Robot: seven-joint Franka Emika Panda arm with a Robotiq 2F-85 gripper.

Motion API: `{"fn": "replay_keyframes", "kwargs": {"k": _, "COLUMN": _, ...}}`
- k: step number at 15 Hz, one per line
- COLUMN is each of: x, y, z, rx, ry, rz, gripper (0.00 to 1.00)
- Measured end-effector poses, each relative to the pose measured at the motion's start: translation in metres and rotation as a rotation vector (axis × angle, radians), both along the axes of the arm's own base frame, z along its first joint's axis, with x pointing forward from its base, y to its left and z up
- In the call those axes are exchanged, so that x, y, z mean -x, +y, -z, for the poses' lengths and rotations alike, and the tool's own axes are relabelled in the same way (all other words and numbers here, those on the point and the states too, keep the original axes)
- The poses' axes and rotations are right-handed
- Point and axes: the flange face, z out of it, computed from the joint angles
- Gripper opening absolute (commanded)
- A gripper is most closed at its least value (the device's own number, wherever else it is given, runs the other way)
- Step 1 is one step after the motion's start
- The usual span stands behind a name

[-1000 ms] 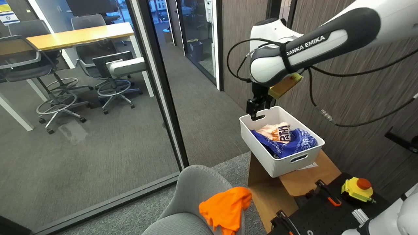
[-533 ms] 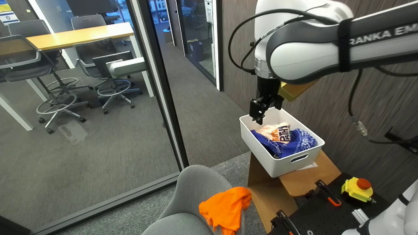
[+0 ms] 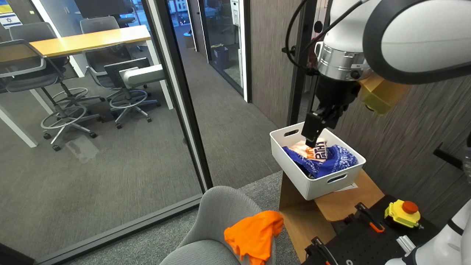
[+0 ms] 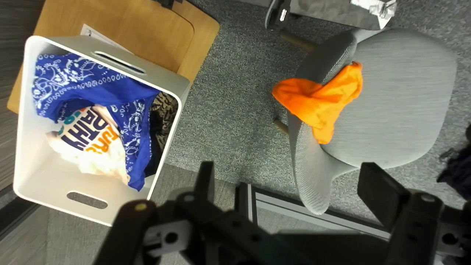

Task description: Put the beige shirt in the box

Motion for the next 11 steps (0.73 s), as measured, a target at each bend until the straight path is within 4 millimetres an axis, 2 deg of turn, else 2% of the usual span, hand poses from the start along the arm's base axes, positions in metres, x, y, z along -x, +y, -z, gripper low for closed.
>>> {"fn": "replay_keyframes", "kwargs": {"k": 5, "x": 0.004, "y": -0.016, "z": 0.012, "rx": -0.031, "ry": 0.053, "rz": -0.015, "gripper": 1.0}}
{"fn": "replay_keyframes", "kwargs": {"k": 11, "x": 0.006, "y": -0.019, "z": 0.02, "rx": -0.031, "ry": 0.09, "rz": -0.023, "gripper": 1.0}}
